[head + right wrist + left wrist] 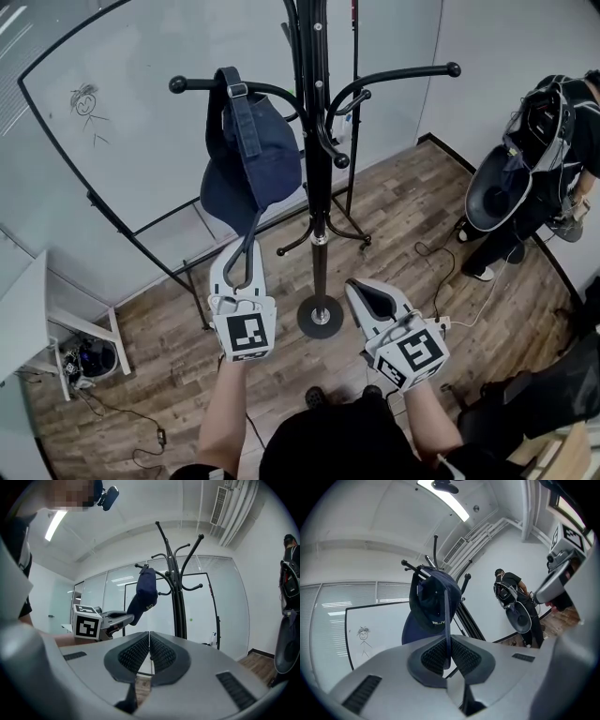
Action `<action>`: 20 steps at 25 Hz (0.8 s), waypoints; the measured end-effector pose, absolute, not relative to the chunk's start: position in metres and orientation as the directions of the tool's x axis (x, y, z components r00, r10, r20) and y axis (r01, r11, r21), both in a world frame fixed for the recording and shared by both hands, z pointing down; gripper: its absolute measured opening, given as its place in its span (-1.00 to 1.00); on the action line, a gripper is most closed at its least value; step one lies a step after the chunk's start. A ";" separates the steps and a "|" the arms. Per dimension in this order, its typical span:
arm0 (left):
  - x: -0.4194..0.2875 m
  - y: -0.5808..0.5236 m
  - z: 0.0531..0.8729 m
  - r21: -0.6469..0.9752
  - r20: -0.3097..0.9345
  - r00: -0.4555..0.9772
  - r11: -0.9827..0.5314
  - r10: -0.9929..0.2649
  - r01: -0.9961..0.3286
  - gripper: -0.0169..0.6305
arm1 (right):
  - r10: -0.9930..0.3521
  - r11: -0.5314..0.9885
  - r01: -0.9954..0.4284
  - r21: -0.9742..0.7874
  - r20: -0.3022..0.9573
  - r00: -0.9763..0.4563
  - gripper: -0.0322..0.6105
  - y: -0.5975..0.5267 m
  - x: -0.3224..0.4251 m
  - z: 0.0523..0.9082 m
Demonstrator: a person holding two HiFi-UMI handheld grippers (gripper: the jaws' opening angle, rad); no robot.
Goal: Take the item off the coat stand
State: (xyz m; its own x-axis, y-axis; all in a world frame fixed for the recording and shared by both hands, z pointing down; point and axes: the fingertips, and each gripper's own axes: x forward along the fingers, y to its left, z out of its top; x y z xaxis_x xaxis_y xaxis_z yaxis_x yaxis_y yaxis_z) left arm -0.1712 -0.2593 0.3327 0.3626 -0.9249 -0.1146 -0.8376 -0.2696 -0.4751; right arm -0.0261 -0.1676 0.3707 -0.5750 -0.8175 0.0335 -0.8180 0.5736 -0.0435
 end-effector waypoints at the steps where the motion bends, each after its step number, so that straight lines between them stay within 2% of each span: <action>1: -0.172 -0.259 0.332 -0.476 -0.117 0.360 -0.266 -0.926 -0.838 -0.86 | -0.817 0.574 -0.818 -0.044 0.034 -0.576 -0.80 -0.168 -0.026 0.371; 20: -0.201 -0.251 0.317 -0.458 -0.189 0.281 -0.169 -0.941 -0.873 -0.86 | -0.799 0.598 -0.800 -0.049 0.034 -0.600 -0.80 -0.171 -0.038 0.371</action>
State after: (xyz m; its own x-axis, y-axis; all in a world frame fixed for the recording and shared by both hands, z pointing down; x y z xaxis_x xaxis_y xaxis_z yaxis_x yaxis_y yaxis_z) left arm -0.2015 -0.2507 0.3166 0.2815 -0.9408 -0.1887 -0.8729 -0.1693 -0.4576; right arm -0.0382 -0.1709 0.3714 -0.6001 -0.7992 0.0340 -0.7997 0.5984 -0.0494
